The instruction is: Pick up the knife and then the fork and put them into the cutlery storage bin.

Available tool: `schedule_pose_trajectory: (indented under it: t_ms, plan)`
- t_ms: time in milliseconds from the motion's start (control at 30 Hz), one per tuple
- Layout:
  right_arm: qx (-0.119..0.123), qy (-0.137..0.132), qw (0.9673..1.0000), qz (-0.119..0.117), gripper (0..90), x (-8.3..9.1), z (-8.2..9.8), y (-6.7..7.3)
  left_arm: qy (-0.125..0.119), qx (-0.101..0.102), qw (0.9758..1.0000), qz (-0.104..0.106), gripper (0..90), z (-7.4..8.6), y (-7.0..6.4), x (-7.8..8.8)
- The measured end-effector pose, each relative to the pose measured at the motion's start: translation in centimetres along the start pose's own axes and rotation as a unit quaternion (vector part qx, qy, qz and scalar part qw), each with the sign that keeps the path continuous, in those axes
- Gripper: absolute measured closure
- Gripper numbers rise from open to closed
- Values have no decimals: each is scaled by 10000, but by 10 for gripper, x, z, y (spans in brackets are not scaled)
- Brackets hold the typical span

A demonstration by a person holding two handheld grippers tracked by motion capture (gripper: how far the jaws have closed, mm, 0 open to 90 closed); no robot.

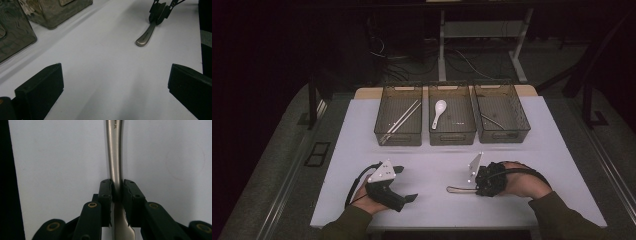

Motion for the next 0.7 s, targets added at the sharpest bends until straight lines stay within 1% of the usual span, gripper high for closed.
schedule_pose_trajectory:
  t_ms: [133,200,233,400,467,500,533,600,700]
  plan:
    - [92,153,9998,-55,776,-1,-3,-2,14,-8,10000,-3,0,0,0,0]
    - [83,224,9997,-86,786,-1,-4,-2,7,-9,10000,-5,0,0,0,0]
    - [143,236,9996,-67,790,-2,-5,-2,4,-3,10000,-9,0,0,0,0]
    - [131,293,9995,-45,794,-1,-6,-1,-2,-17,10000,-14,0,0,0,0]
    - [98,257,9996,-70,795,-1,-5,-2,-16,-23,10000,-15,0,0,0,1]
    - [116,204,9997,-79,795,-1,-4,-3,-28,-19,10000,-17,0,0,0,1]
    - [82,146,9998,-102,794,0,-3,-3,-25,-21,10000,-14,0,0,0,1]
    - [-50,-13,9998,-194,794,1,0,-4,-14,-19,10000,-15,0,0,0,1]
    - [-216,-183,9995,-156,794,2,4,-8,-32,-9,10000,-15,0,-1,-1,1]
Point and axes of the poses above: each handheld gripper's, and its own axes: x roughly backward along the jaws, z roughly out of its underside, y roughly to its left, the point moved 4 cm from there along -x, roughly forward along the jaws, and after that the axes turned 5 degrees about -y, right-handed, at the moved point
